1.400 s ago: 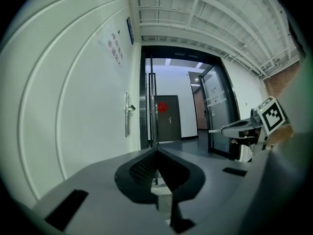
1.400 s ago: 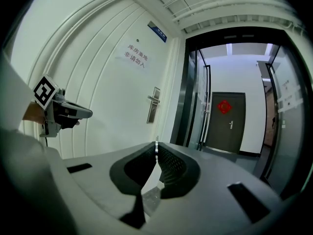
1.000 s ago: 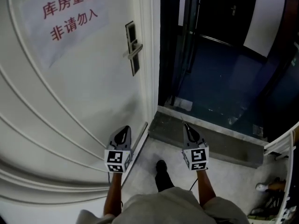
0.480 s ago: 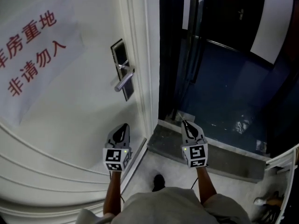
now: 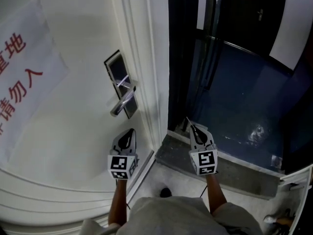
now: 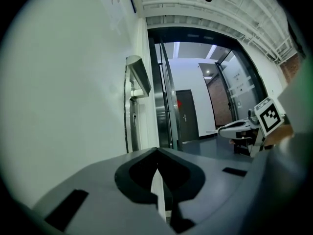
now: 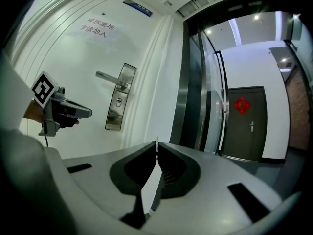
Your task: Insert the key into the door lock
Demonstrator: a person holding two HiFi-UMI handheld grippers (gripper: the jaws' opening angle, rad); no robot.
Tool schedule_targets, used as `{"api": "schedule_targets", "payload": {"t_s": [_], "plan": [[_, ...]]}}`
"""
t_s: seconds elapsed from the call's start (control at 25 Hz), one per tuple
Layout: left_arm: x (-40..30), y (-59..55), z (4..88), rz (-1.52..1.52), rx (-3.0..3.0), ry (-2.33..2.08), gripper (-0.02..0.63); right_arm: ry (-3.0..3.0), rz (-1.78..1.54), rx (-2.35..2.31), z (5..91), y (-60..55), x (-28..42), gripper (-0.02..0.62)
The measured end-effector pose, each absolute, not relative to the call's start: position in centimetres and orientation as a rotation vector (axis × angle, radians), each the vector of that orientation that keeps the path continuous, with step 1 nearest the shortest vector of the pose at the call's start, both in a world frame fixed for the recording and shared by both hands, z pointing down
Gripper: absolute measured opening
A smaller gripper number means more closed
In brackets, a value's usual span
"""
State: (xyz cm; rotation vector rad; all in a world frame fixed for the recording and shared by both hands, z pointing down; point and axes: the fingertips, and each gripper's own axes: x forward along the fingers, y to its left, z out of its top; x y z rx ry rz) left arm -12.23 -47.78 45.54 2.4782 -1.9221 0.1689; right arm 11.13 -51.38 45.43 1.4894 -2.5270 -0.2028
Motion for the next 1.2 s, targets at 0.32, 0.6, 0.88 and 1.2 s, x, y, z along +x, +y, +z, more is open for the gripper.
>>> {"api": "schedule_targets", "payload": {"t_s": [0.32,0.6,0.88,1.2], "plan": [[-13.4,-49.4,46.0,0.172,2.441,-1.956,0.017,-2.554,-0.203,1.452,45.8,-54.5,9.6,0.029],[-14.5,-48.4,46.0,0.198,2.429,-1.983,0.017,-2.627,-0.205,1.356,45.7,-55.3,5.0,0.029],[-17.1,-46.3,45.9,0.188,2.36,-2.062,0.017,-2.696,-0.265,1.207,45.2,-54.6,-0.1,0.029],[-19.9,-43.9,45.8,0.173,2.288,-2.138,0.017,-2.747,-0.343,1.08,44.0,-53.6,-4.3,0.029]]}}
